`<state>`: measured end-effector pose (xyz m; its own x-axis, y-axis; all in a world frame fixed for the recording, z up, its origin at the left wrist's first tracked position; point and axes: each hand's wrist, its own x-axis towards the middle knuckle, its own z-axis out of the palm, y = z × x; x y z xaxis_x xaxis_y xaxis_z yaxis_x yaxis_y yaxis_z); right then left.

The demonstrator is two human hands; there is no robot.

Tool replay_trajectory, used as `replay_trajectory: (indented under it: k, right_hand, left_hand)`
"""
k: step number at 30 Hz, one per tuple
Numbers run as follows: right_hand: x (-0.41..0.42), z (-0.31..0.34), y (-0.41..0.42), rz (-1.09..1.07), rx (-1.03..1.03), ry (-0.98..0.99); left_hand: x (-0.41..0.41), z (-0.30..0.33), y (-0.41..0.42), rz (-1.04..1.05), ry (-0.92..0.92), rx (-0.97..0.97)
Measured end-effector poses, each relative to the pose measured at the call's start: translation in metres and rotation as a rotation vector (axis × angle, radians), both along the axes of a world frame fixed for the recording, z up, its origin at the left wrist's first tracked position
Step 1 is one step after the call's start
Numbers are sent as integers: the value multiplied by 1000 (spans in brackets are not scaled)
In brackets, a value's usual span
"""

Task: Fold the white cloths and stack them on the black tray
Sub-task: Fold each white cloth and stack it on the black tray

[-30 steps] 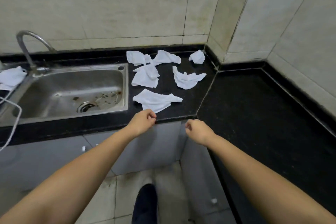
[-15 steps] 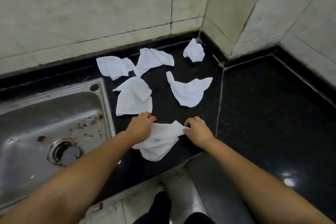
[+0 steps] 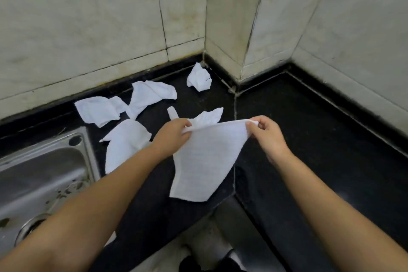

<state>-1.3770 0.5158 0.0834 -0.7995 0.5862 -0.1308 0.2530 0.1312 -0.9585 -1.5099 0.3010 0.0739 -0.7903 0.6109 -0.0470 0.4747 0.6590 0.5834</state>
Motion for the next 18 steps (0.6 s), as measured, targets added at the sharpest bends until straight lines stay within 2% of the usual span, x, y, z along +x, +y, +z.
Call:
replay_trajectory:
  k: [5, 7, 9, 13, 18]
  right_hand:
    - [20, 52, 56, -161, 90, 189]
    - [38, 60, 69, -160, 137, 211]
    - [60, 53, 77, -126, 185, 162]
    - [117, 5, 81, -12, 237, -79]
    - [189, -58, 69, 129, 112, -369]
  left_hand:
    - [7, 53, 55, 28, -14, 354]
    - [17, 58, 65, -45, -40, 391]
    - [29, 46, 72, -135, -62, 320]
    - [62, -5, 68, -240, -111, 128]
    - [112, -63, 43, -408, -280, -124]
